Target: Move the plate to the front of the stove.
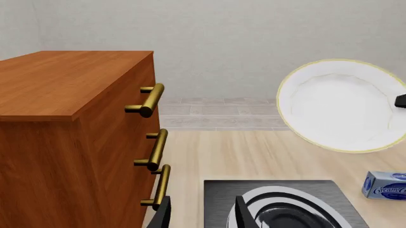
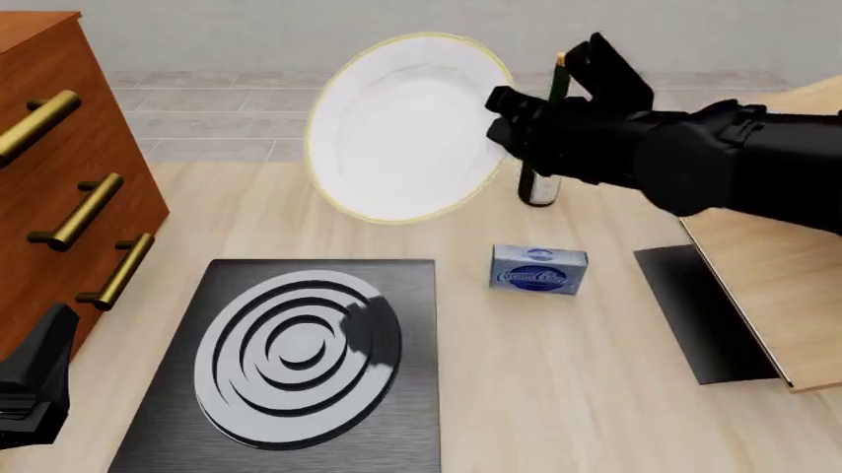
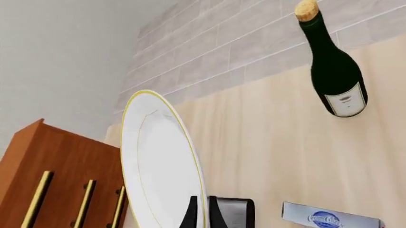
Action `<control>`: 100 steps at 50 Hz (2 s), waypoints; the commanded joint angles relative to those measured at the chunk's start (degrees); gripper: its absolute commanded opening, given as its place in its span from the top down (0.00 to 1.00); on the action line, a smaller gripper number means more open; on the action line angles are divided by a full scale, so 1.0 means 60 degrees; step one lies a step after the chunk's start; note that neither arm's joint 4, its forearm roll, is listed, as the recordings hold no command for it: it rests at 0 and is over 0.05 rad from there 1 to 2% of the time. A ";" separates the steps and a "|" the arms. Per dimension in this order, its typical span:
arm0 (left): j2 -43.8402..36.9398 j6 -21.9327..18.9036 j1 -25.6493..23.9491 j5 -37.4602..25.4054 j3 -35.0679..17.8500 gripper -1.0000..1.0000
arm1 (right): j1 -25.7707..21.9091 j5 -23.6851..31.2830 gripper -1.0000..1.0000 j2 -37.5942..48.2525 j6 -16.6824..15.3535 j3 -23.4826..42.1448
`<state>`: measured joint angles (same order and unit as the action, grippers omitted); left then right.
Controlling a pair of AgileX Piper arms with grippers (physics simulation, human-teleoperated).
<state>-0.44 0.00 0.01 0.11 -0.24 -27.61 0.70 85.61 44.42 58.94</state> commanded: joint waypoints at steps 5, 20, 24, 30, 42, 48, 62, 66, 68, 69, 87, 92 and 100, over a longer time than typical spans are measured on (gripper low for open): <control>0.0001 0.0001 0.0001 0.0000 0.0000 0.00 | -0.0077 -0.0726 1.00 0.1799 0.0295 0.0925; 0.0000 0.0002 -0.0001 0.0000 0.0000 0.00 | -0.0127 -0.0932 1.00 0.3388 0.0290 0.2136; 0.0002 0.0001 0.0000 0.0000 0.0000 0.00 | -0.0159 -0.0918 1.00 0.3767 0.0251 0.2459; 0.0002 0.0001 0.0001 0.0000 0.0000 0.00 | -0.0269 -0.0911 1.00 0.4298 0.0292 0.2904; 0.0001 0.0001 -0.0001 0.0000 0.0000 0.00 | -0.0439 -0.0890 1.00 0.5178 0.0296 0.3667; 0.0002 0.0000 0.0004 0.0000 0.0000 0.00 | -0.0527 -0.0932 1.00 0.5483 0.0429 0.3914; 0.0001 -0.0001 -0.0002 0.0000 0.0000 0.00 | -0.0450 -0.1049 1.00 0.6329 0.0906 0.4410; -0.0003 0.0002 0.0001 -0.0001 0.0000 0.00 | -0.0434 -0.1047 1.00 0.6470 0.0947 0.4509; 0.0001 0.0000 0.0001 0.0000 0.0000 0.00 | -0.0412 -0.1047 1.00 0.6544 0.0980 0.4560; -0.0001 -0.0001 -0.0002 0.0000 0.0000 0.00 | -0.0378 -0.1040 1.00 0.6614 0.1024 0.4608; 0.0001 0.0000 0.0001 0.0000 0.0000 0.00 | -0.0239 -0.0994 1.00 0.7366 0.1319 0.5287; 0.0001 -0.0001 -0.0002 0.0000 0.0000 0.00 | -0.0232 -0.1035 1.00 0.7500 0.1361 0.5338; -0.0002 0.0001 0.0000 0.0000 0.0000 0.00 | -0.0225 -0.0988 1.00 0.7730 0.1393 0.5544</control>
<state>-0.44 0.00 0.00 0.11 -0.24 -29.11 -5.11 130.49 51.92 90.49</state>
